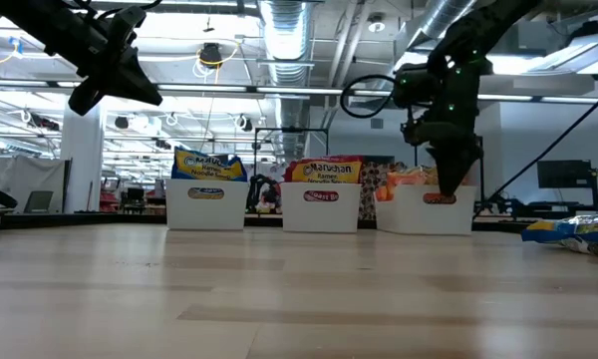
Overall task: Sort Maruchan noodles
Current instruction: Adjust the right white bin, then put the blue noodle pack into the left white bin
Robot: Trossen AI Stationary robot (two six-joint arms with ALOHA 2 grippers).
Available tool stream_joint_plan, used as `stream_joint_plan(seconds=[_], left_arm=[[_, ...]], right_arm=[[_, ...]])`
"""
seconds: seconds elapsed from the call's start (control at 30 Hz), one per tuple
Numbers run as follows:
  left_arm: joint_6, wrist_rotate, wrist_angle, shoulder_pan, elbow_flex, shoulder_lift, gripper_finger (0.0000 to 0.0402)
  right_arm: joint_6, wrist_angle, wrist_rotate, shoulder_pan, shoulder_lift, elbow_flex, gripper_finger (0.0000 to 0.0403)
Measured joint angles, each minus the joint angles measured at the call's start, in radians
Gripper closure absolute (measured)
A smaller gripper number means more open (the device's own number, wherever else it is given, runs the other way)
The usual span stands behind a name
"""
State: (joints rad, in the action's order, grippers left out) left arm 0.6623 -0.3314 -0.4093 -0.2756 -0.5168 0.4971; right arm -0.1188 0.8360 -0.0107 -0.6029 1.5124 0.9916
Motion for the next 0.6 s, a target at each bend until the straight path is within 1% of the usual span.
stream_joint_plan(seconds=[0.13,0.23,0.33,0.4,0.5,0.6], left_arm=[[-0.016,-0.024,0.007,0.0,0.0,0.0,0.0401],[-0.014,-0.026,0.01,0.0,0.0,0.0,0.0402],[-0.007,-0.022,0.019,0.0,0.0,-0.001,0.0401],[-0.01,-0.022,0.025,0.0,0.0,-0.001,0.0401],[-0.022,-0.022,0.028,0.0,0.0,-0.001,0.0401],[-0.035,-0.022,0.028,0.0,0.0,-0.001,0.0401]], right_arm=[[0.0,-0.039,-0.018,-0.017,0.0,0.0,0.0301],[-0.017,0.0,-0.064,-0.021,0.0,0.001,0.0301],[-0.054,0.111,-0.152,-0.021,-0.009,0.014,0.0301],[-0.073,0.19,-0.191,-0.01,-0.009,0.033,0.0301],[-0.09,0.285,-0.217,0.015,-0.009,0.074,0.0301],[-0.116,0.356,-0.22,0.049,-0.009,0.126,0.0301]])
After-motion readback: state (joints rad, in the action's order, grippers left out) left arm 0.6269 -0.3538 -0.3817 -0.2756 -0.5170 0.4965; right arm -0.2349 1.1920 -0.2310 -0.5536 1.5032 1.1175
